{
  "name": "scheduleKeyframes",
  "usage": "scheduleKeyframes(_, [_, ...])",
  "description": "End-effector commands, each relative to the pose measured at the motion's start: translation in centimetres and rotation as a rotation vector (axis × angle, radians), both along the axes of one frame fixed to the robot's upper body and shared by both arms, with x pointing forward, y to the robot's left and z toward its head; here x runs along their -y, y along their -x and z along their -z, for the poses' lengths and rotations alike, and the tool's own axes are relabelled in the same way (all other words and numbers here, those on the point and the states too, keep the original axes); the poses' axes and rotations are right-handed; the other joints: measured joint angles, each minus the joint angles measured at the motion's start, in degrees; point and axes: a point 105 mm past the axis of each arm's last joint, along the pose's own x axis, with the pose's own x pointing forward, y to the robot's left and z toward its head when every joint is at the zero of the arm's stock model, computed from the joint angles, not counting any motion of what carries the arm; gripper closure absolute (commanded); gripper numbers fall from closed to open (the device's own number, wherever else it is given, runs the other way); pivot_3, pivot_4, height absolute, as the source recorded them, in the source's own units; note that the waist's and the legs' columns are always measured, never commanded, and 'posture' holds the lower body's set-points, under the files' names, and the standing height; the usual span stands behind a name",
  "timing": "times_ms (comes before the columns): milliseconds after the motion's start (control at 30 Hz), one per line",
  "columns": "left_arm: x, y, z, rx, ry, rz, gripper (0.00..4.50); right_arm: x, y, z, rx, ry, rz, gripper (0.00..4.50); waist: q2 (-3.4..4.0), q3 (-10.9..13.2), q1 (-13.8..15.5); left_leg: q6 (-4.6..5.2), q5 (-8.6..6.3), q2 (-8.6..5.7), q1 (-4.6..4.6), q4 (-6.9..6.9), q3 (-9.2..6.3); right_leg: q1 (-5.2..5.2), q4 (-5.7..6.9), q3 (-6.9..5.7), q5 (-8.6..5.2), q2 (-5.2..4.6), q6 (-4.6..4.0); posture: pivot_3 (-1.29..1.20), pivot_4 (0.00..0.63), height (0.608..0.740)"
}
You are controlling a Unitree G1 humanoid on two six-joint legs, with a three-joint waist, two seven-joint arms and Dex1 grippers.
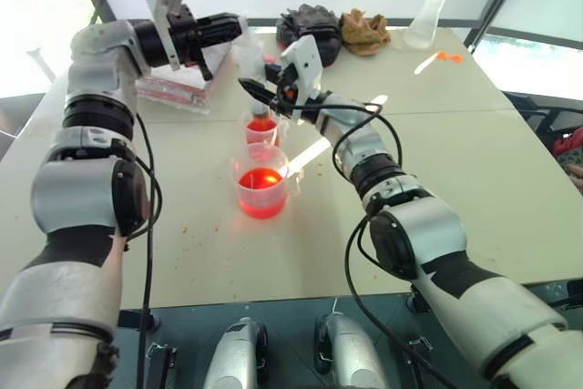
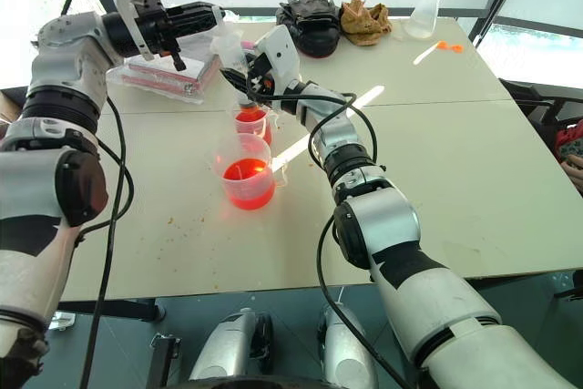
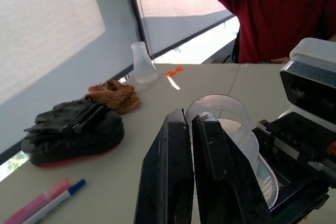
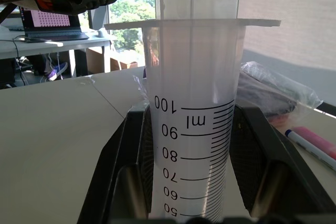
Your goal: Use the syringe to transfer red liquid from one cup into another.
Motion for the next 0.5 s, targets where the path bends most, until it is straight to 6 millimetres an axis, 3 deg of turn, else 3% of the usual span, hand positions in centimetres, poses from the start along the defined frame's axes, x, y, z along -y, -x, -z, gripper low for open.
scheduleKeyframes(33, [0.9,-0.2,3.2,-0.092,-0.068,0.029,4.47,-0.2,1.3,-8.1,0.207,-0.123,-0.019,3.04,0.0,0.0,0.0,0.0,0.0,0.0,0.0,0.0,0.0,0.0,0.0,0.0,0.0,0.0,0.0,0.0,0.15,0.74])
scheduleKeyframes(300, [0.7,-0.4,4.1,-0.102,-0.085,0.018,4.47,0.0,1.2,-8.6,0.212,-0.135,-0.014,3.04,0.0,0.0,0.0,-0.01,0.01,0.0,0.0,0.0,0.0,0.0,0.0,0.0,0.0,0.0,0.0,0.0,0.15,0.74])
scheduleKeyframes(433, [0.6,-0.4,3.5,-0.096,-0.061,0.01,4.47,0.0,1.2,-8.6,0.211,-0.133,-0.014,3.04,0.0,0.0,0.01,-0.02,0.01,0.0,0.0,0.0,0.0,0.0,0.0,0.0,0.0,0.0,0.0,0.0,0.15,0.74])
scheduleKeyframes(500, [0.5,-0.1,2.8,-0.109,-0.032,0.038,3.83,0.0,1.2,-8.4,0.208,-0.129,-0.014,3.04,0.0,0.0,0.01,-0.02,0.01,0.0,0.0,0.0,0.0,0.0,0.0,0.0,0.0,0.0,0.0,0.0,0.15,0.74])
